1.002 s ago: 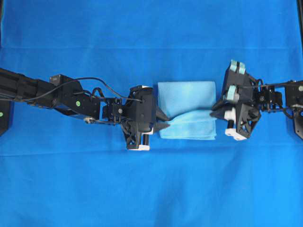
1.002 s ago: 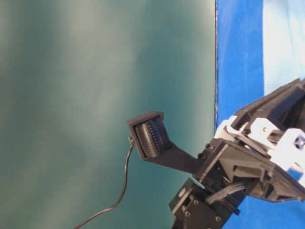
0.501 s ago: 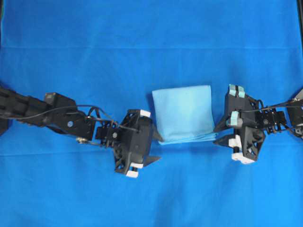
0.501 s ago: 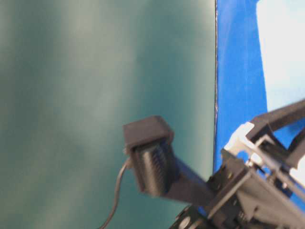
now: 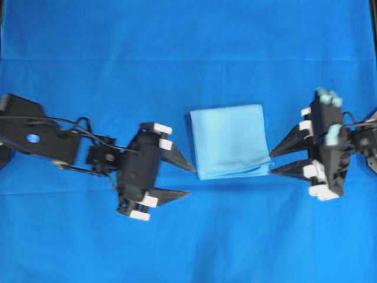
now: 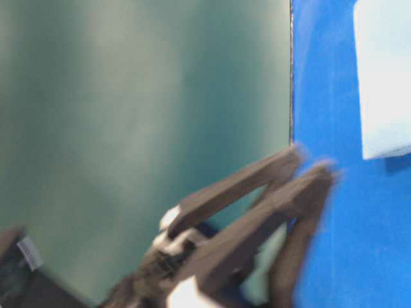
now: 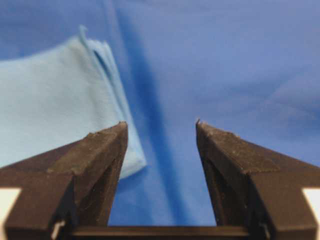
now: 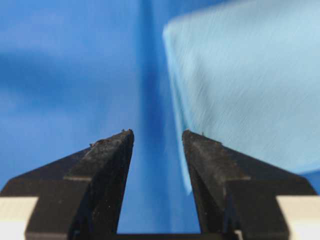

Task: Fold a vertical towel.

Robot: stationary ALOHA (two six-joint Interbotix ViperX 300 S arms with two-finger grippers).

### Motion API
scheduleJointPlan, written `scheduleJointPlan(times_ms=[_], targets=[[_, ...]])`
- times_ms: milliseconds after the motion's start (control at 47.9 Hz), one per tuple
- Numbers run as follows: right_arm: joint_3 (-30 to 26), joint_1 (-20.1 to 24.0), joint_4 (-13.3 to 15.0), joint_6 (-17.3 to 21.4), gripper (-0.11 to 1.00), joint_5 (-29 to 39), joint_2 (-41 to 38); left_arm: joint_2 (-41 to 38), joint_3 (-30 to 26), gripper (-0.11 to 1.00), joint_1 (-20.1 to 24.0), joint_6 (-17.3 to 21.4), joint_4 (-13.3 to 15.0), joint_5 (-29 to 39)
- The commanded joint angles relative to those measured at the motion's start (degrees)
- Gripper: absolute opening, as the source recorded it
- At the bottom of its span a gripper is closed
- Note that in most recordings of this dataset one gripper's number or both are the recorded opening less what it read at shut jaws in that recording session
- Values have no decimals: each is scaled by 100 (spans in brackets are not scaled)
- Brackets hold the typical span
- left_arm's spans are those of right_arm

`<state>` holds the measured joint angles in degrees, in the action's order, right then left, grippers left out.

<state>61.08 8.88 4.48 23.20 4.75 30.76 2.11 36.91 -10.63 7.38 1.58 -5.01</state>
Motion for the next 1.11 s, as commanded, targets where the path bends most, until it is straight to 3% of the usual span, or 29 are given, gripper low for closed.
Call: scheduleJointPlan(times_ms=[0, 313, 689, 1085], targets=[[-105, -123, 141, -9, 50, 26, 378, 536, 114, 54, 53, 70, 9, -18], [-105, -431, 721, -18, 50, 158, 1819, 2021, 791, 54, 167, 123, 9, -53], [-88, -888, 1371, -18, 49, 1037, 3261, 4166, 1942, 54, 387, 18, 0, -105], [835, -1187, 1433, 35, 49, 1046, 4333, 6319, 3331, 54, 519, -105, 9, 167]])
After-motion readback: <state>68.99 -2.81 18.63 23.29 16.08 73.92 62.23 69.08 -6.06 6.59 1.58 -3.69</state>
